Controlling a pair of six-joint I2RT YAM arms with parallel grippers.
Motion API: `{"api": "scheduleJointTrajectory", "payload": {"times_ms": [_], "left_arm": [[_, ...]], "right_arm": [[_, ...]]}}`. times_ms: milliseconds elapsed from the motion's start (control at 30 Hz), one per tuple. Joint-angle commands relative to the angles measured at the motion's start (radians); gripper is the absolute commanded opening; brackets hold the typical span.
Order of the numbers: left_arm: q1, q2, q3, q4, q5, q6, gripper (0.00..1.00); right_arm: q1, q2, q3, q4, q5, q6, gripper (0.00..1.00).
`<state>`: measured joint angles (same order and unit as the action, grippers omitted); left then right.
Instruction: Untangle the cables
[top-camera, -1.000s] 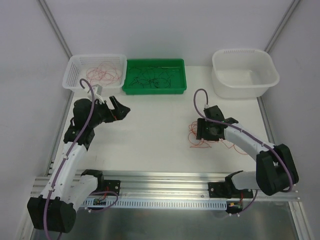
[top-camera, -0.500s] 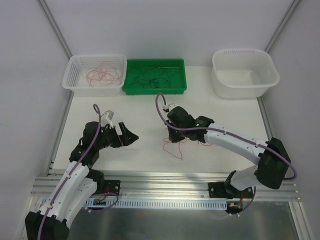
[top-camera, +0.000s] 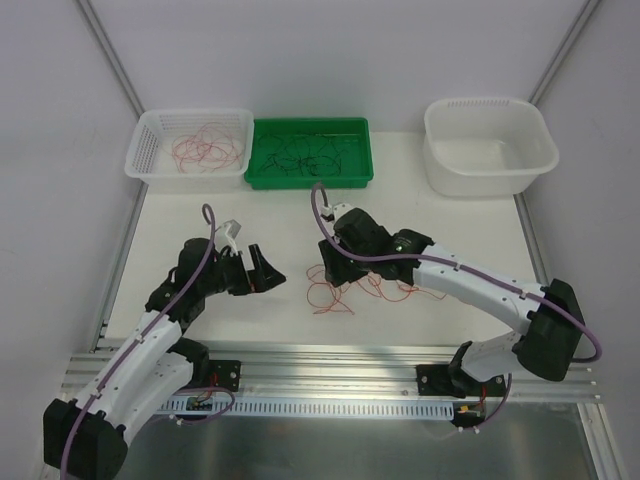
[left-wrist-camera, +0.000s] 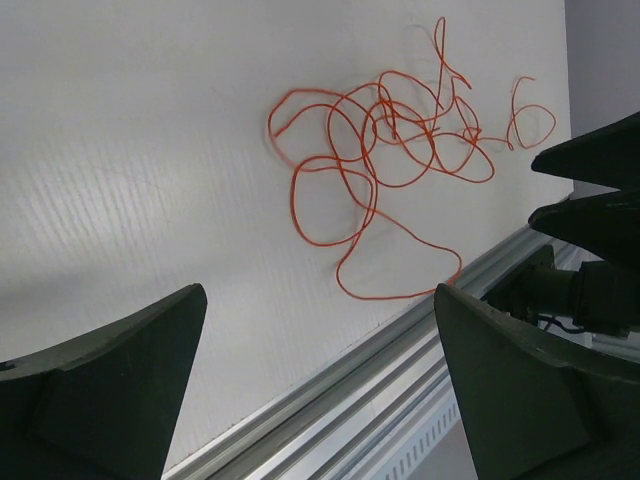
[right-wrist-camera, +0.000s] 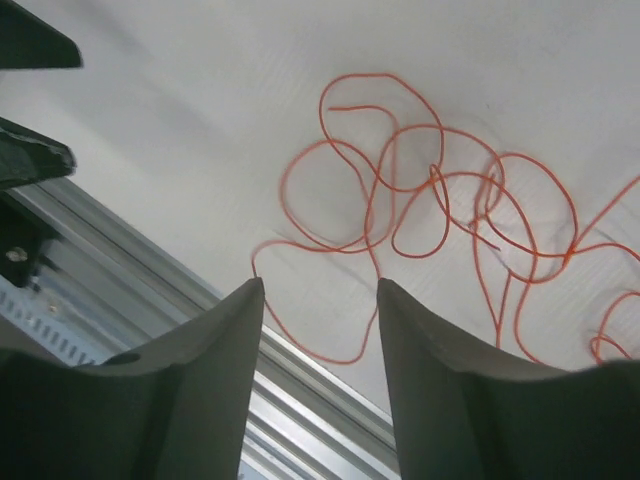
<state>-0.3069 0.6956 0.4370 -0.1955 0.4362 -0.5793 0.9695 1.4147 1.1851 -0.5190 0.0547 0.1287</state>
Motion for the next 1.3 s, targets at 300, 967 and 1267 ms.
{"api": "scheduleJointTrajectory", "payload": {"times_ms": [300,967,1267], "left_arm": [[-0.342,0.329,0.184,0.091,-0.253,-0.037,0.99],[-0.643,1.030,0.577,-0.051,-0.570,0.016,0.89],[-0.643,1.058,0.549,-0.097,-0.678,0.029,0.36]], "right_arm": [[-0.185,-0.295,-0.177,-0.250,0.323,0.058,0.73],[-0.526,-0.111,-0.502,0.074,0.093,0.063,0.72],[-0.526,-0.023,-0.502,0.111,0.065,0.054,0.54]]}}
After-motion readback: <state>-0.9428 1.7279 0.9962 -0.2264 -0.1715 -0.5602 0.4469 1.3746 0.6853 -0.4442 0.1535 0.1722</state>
